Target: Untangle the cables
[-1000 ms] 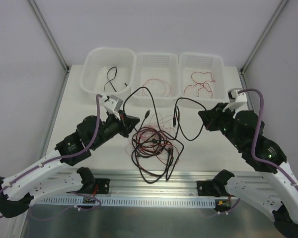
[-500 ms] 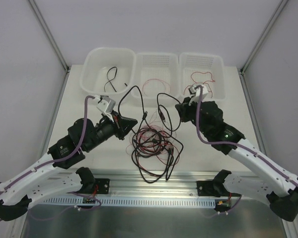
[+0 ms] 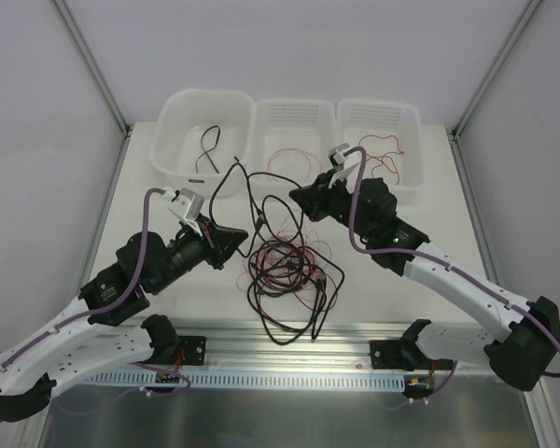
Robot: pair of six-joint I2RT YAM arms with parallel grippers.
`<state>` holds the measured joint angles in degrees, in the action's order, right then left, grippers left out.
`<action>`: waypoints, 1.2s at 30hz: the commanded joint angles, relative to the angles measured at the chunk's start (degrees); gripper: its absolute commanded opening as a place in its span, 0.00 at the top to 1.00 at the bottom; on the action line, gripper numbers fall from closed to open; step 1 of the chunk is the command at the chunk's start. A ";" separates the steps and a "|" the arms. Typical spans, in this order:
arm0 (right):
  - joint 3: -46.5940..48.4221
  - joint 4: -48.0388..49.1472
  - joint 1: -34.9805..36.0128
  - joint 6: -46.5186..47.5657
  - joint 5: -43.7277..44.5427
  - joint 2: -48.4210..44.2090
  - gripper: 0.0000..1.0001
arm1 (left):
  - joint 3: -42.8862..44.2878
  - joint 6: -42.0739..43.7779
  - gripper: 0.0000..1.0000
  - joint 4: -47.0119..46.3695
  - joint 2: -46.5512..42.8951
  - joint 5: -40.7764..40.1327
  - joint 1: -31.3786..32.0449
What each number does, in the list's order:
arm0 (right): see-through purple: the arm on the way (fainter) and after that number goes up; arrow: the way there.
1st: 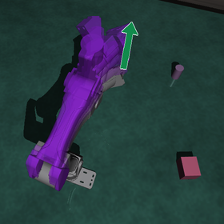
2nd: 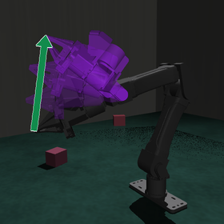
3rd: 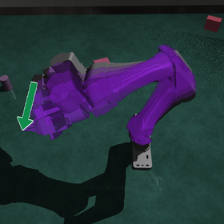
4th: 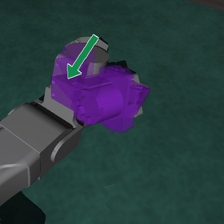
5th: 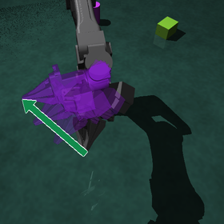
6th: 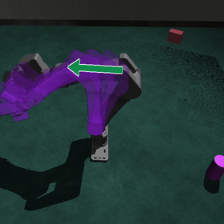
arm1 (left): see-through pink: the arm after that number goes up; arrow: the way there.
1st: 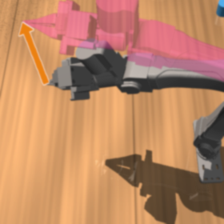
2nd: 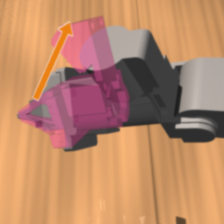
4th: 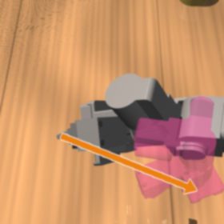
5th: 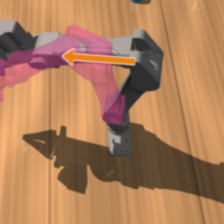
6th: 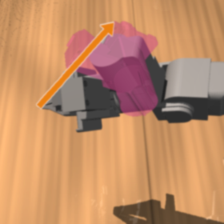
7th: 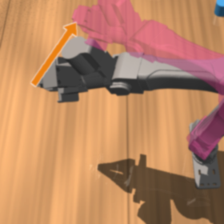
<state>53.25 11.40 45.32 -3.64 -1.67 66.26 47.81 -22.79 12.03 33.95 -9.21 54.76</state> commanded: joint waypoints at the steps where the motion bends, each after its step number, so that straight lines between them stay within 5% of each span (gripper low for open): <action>1: 7.21 9.43 0.29 -3.83 -7.46 -3.32 0.99 | -0.44 -1.21 1.00 -0.52 -1.52 -1.77 0.17; 4: 8.44 9.08 0.21 -4.01 -8.96 -6.40 0.99 | -0.26 -1.30 1.00 -0.34 -2.13 -2.21 0.17; 9: 12.23 -8.38 3.01 3.19 -3.43 -8.16 0.99 | 1.14 -2.09 1.00 -0.34 -0.65 -1.60 0.17; 20: 8.01 -16.06 10.05 5.93 1.32 -7.46 0.99 | 4.05 -9.29 1.00 -0.25 6.12 -2.03 0.17; 36: 7.04 -16.41 16.73 9.70 0.09 -3.33 0.99 | 4.05 -18.96 0.41 -1.22 10.78 -8.10 -0.01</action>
<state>60.07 -7.03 60.95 4.54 -0.91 63.13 50.33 -38.48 13.19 45.76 -13.10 54.76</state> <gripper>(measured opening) 0.055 0.576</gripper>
